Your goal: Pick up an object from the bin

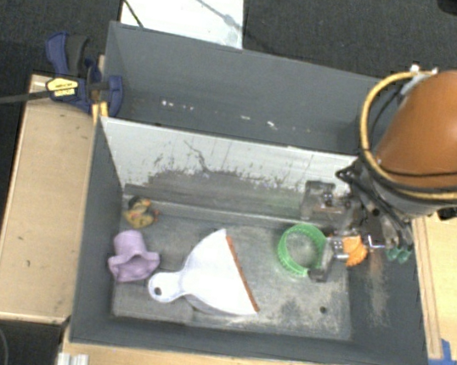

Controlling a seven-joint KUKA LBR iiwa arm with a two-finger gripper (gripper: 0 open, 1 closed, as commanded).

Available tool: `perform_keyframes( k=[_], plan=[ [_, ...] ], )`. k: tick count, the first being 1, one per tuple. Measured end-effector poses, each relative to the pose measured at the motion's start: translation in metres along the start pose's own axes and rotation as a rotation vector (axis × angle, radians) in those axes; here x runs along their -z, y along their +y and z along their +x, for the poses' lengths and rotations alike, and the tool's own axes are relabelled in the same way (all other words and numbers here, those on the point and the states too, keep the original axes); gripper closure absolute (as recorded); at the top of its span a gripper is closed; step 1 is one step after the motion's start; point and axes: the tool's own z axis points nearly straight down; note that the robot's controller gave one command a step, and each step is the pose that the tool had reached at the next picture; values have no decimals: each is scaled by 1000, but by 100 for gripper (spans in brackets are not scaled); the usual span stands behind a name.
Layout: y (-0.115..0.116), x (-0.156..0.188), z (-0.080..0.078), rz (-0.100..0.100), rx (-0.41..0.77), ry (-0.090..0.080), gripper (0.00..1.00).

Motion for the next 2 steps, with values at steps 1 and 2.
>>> perform_keyframes(
  k=[1,2],
  plan=[
    [-5,11,1,-4,8,26,0],
    [1,1,5,0,20,0,0]
  ],
)
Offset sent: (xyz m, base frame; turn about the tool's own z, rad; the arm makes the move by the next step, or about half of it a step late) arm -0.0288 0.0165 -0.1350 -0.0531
